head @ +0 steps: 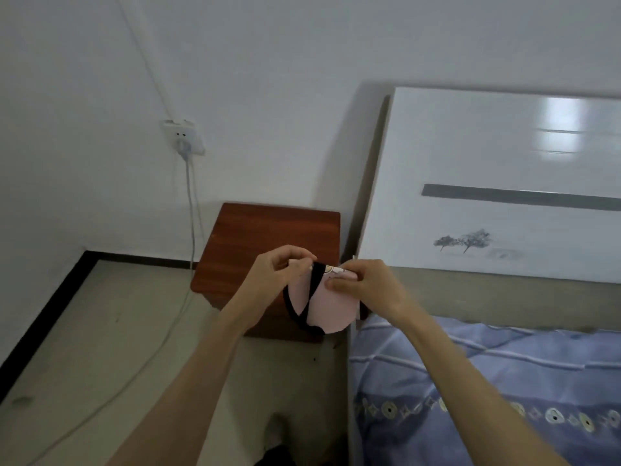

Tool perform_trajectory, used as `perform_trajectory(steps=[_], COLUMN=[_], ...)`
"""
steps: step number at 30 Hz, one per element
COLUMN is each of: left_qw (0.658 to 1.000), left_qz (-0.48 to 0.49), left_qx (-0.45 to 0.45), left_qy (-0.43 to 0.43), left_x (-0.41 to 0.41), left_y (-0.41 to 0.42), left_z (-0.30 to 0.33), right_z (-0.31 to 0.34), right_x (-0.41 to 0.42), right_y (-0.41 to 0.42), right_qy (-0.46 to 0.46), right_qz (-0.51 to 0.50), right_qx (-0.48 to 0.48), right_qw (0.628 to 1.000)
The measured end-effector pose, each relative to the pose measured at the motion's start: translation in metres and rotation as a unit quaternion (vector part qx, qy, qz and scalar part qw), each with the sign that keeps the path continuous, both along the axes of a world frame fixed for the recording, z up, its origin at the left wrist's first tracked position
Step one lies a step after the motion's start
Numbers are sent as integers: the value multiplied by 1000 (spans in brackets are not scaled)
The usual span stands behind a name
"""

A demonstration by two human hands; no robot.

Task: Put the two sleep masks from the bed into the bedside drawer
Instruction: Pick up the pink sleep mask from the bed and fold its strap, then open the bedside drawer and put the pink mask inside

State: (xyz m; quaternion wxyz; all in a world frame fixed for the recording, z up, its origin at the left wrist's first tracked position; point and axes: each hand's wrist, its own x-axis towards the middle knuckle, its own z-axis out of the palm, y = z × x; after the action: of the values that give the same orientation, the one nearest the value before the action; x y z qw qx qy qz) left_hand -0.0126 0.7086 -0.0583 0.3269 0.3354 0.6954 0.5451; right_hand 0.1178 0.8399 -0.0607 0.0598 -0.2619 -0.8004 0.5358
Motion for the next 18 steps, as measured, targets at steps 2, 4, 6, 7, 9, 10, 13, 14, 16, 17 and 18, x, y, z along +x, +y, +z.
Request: perform_trajectory(steps=[2,4,6,7,9,10,13,14,16,17,18], left_qw=[1000,999,998,997,996,996,995,993,988,984,978], left_qz=[4,14,37,47,58,53,25,28,44,51,57], left_qx=[-14,-33,-39,-39,-38,-42,-73,-91,-135,-159,-184], left_qy=[-14,-20,-35,-44,-51,-52,-66,-68,-64,-68,-74], left_x=[-9,-19,-29,-35,-49,-56,-79,-87,-104,-112,-119], left_y=[-11,-21,-28,-31,-39,-43,-60,-67,-83,-91,-100], left_z=[-6,-16,-27,-34,-48,-57,-89,-104,-139,-157,-176], right_z=[-9,-19,-27,-31,-41,-47,-73,-85,-113,-129,-145], right_x=[-9,-21,-34,-40,-54,-61,-78,-82,-87,-88,-88], right_y=[-11,-21,-33,-39,-52,-58,-78,-84,-91,-92,-92], right_qy=[7,9,13,10,9,8,-20,-38,-79,-98,-116], right_qz=[-39,-83,-109,-112,-118,-128,-191,-211,-239,-248,-254], right_qx=[-20,-30,-50,-55,-66,-76,-133,-150,-160,-162,-161], right_qw=[999,996,993,992,991,989,972,965,954,950,947])
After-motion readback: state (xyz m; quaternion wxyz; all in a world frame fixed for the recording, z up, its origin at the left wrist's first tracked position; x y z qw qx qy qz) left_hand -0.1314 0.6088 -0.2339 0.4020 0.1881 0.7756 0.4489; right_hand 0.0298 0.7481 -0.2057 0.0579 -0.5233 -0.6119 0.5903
